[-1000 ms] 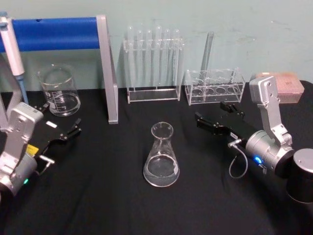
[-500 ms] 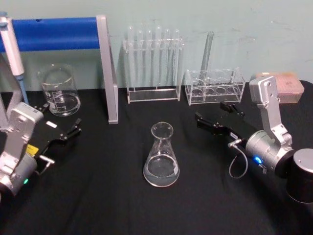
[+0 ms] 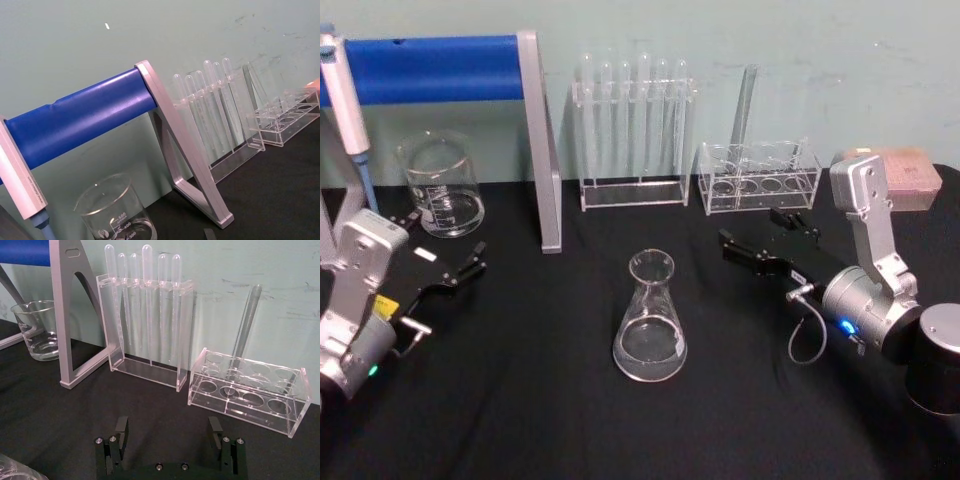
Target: Grasp the erlenmeyer flask with one hand, shake it three times, then place it back.
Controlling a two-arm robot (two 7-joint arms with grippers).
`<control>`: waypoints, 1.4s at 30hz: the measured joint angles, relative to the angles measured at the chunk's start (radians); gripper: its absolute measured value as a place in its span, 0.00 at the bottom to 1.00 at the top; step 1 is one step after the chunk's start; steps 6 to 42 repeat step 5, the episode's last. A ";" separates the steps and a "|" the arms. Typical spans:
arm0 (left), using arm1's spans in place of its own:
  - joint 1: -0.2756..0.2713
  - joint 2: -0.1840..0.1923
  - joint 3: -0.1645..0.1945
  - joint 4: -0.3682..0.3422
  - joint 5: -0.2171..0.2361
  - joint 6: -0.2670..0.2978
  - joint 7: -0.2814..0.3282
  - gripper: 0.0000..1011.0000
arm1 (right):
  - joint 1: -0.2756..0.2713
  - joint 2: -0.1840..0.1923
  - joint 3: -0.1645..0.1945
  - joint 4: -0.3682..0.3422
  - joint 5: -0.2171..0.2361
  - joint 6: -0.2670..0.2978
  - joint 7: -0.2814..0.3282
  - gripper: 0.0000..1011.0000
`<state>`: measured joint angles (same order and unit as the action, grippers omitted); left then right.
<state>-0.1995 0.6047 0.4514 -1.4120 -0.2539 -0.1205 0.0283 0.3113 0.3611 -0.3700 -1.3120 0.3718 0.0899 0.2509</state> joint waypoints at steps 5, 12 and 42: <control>0.000 0.000 0.000 0.000 0.000 0.000 0.000 0.99 | 0.000 0.000 0.000 0.000 0.000 0.000 0.000 0.99; 0.000 0.000 0.000 0.000 0.000 0.000 0.000 0.99 | 0.000 0.000 0.000 0.000 0.000 0.000 0.000 0.99; 0.000 0.000 0.000 0.000 0.000 0.000 0.000 0.99 | 0.000 0.000 0.000 0.000 0.000 0.000 0.000 0.99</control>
